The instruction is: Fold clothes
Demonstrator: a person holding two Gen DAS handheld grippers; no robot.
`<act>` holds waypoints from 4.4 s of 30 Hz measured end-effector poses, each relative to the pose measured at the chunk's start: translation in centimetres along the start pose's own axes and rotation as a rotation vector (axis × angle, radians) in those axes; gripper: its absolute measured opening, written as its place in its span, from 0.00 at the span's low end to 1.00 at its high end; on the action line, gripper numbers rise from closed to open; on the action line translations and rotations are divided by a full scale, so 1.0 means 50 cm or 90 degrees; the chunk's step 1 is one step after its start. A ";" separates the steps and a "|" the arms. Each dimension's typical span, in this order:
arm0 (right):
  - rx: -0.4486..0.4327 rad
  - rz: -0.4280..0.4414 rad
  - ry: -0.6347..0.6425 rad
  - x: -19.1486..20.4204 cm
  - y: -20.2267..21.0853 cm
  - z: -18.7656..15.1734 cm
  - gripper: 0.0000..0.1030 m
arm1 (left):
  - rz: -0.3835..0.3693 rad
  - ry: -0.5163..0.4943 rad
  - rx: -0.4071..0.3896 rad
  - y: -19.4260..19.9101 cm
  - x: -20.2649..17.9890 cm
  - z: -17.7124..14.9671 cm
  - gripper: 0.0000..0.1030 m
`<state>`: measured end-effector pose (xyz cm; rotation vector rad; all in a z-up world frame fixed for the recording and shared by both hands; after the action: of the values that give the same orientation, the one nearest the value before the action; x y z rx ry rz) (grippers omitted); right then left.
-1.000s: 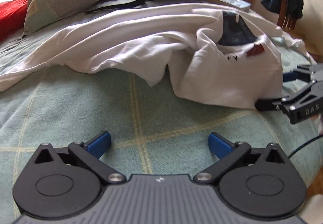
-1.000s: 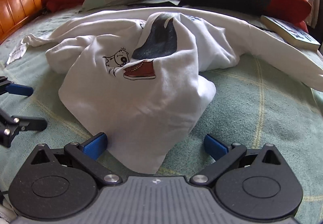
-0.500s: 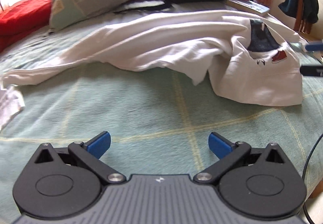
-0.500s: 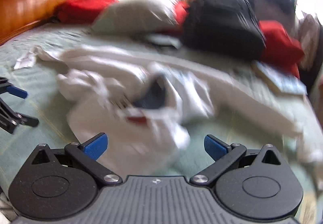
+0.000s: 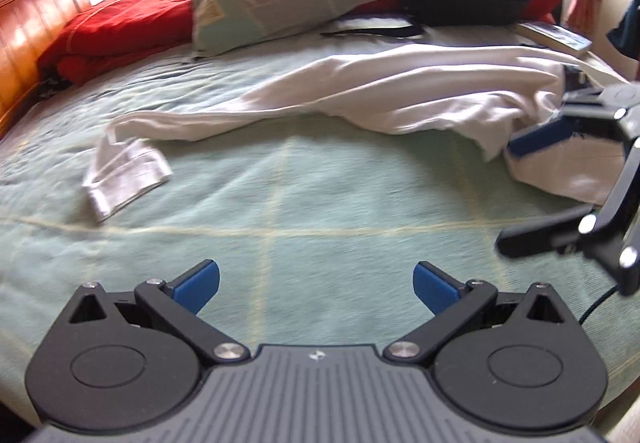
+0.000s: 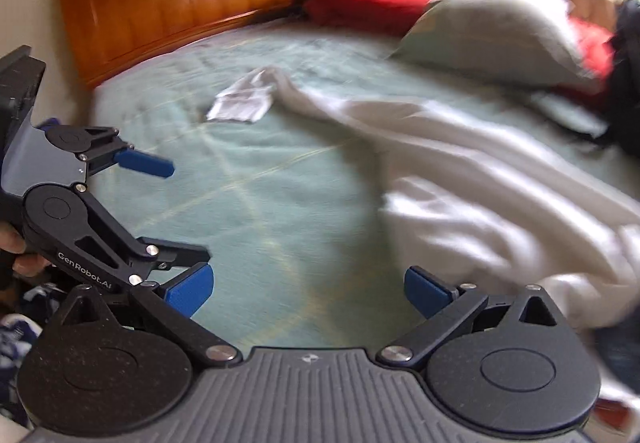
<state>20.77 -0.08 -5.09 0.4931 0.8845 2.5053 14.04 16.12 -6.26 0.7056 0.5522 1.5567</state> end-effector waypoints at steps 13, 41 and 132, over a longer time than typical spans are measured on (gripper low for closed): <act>-0.022 -0.162 0.006 -0.095 0.005 0.047 1.00 | -0.017 -0.004 -0.017 -0.018 0.008 0.003 0.99; 0.055 -0.113 -0.015 -0.182 0.082 0.030 1.00 | -0.149 -0.051 -0.028 -0.035 -0.113 0.042 0.99; -0.014 -0.193 0.183 -0.041 0.295 -0.053 0.19 | -0.147 -0.082 -0.046 0.077 -0.201 -0.010 0.99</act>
<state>17.15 -12.78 2.28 -0.0132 0.9532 2.3333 11.32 5.76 -5.05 0.6572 0.4627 1.3000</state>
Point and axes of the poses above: each gripper's, at about its wrist camera, not at the fingertips, and y roughly against the way its jaws point, x to its left, z to its top, the point moved 2 cm from there along -y, roughly the way its jaws point, and after that the axes turned 3 degrees about -x, right-handed, at the moved point
